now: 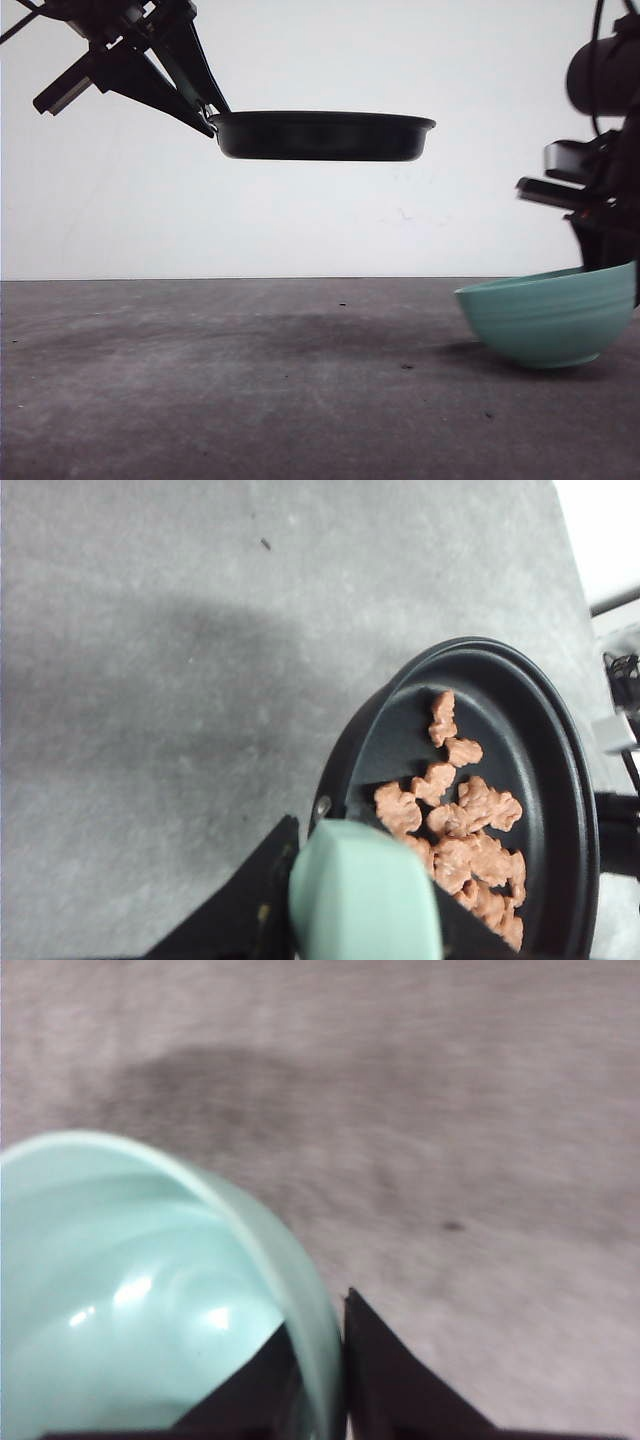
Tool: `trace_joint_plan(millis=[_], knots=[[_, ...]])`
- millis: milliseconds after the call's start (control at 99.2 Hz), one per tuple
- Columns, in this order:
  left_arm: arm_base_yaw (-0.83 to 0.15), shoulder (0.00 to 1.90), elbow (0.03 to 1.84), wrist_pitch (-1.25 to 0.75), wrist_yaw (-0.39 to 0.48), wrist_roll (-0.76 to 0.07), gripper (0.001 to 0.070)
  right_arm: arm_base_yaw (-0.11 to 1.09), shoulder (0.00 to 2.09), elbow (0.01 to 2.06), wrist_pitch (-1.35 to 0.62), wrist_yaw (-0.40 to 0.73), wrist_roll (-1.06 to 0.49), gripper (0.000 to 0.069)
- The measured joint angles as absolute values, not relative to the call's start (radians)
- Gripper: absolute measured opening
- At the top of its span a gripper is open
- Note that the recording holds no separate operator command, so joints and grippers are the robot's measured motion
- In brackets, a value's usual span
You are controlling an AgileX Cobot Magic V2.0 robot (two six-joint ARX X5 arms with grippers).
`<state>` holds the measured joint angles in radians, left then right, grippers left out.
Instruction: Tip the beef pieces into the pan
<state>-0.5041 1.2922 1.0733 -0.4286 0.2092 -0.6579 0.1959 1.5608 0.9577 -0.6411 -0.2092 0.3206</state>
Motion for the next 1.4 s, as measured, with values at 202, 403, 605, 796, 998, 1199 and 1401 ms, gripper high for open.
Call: trace_joint_plan(millis=[202, 403, 605, 796, 998, 1199, 1401], knots=[[-0.504, 1.295, 1.073, -0.432, 0.209, -0.643, 0.0054, 0.210, 1.560, 0.958, -0.605, -0.187, 0.324, 0.0214], [-0.501, 1.326, 1.074, -0.396, 0.210, -0.627, 0.0054, 0.210, 1.467, 0.972, -0.613, -0.184, 0.330, 0.0477], [-0.488, 1.447, 1.075, -0.379, 0.212, -0.613, 0.0054, 0.215, 1.218, 1.056, -0.591, -0.184, 0.339, 0.0269], [-0.489, 1.599, 1.075, -0.345, 0.239, -0.593, 0.0054, 0.248, 0.999, 1.060, -0.597, -0.186, 0.324, 0.0027], [-0.488, 1.676, 1.075, -0.337, 0.238, -0.591, 0.0054, 0.245, 0.954, 1.060, -0.725, -0.175, 0.271, 0.0013], [-0.482, 1.694, 1.078, -0.370, 0.240, -0.595, 0.0282, 0.246, 0.954, 1.060, -0.755, -0.159, 0.235, 0.0012], [-0.459, 1.662, 1.082, -0.390, 0.253, -0.594, 0.0584, 0.246, 0.954, 1.060, -0.703, -0.157, 0.229, 0.0012]])
